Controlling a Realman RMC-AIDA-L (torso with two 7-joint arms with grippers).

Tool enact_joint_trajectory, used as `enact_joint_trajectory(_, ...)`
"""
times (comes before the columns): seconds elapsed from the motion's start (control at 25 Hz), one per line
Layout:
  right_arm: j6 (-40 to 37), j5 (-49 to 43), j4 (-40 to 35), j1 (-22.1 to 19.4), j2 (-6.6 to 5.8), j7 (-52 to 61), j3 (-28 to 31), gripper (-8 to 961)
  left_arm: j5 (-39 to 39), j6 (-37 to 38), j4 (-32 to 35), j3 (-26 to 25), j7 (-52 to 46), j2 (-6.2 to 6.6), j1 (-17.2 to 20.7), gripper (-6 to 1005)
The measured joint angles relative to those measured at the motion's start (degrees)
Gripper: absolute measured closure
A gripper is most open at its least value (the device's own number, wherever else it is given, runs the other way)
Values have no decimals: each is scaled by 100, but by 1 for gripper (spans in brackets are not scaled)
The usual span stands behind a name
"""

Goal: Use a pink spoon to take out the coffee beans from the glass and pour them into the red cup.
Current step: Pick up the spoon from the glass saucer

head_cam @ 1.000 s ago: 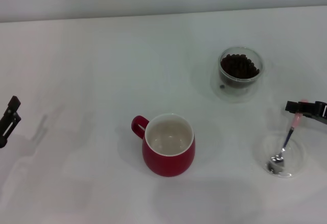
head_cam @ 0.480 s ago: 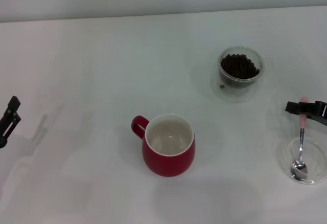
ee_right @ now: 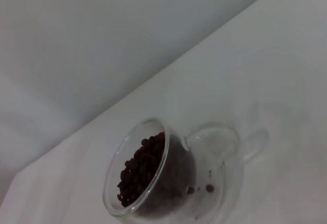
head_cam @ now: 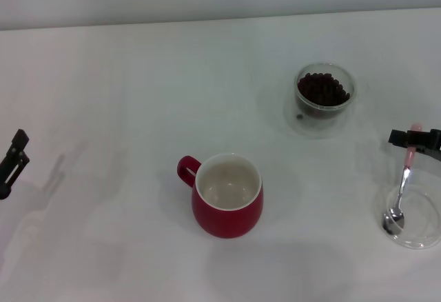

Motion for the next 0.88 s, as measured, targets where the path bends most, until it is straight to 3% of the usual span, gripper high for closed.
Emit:
enact_joint_trajectory(0.68, 532, 73, -528, -149, 18, -47, 525, 806, 0, 0, 2, 0, -23, -1, -22, 241)
enact_joint_trajectory(0.88, 828, 172, -898, -147, 134, -77, 585, 807, 0, 0, 2, 0, -24, -1, -26, 241)
